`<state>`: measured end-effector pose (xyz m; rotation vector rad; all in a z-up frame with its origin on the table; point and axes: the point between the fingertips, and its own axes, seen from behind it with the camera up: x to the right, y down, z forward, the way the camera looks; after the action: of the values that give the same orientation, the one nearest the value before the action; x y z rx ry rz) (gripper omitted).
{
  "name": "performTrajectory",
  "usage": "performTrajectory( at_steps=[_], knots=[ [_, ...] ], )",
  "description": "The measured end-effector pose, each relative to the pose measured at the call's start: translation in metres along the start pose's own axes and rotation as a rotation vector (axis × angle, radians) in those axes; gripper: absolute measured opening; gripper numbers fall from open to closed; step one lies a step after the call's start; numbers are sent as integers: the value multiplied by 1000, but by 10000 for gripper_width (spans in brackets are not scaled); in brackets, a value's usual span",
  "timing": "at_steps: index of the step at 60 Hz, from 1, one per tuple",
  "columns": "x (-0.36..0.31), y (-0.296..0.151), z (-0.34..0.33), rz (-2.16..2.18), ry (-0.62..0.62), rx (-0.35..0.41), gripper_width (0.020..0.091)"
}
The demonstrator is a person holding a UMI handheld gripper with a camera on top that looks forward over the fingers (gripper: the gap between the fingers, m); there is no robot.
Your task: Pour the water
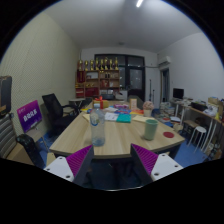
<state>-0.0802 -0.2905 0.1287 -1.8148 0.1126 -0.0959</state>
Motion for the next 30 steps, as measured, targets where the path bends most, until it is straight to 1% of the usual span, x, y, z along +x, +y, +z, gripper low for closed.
performTrajectory(
  at_steps=[3, 7, 11, 16, 22, 30],
  knots=[
    [-15, 5, 34, 7, -15, 12, 831],
    [-35, 5, 80, 10, -39, 47, 831],
    [-49, 5, 125, 23, -41, 70, 830],
    [-57, 6, 176, 55, -22, 67, 829],
    [-62, 3, 223, 62, -12, 66, 833],
    [-70, -21, 271, 49, -24, 111, 824]
  ],
)
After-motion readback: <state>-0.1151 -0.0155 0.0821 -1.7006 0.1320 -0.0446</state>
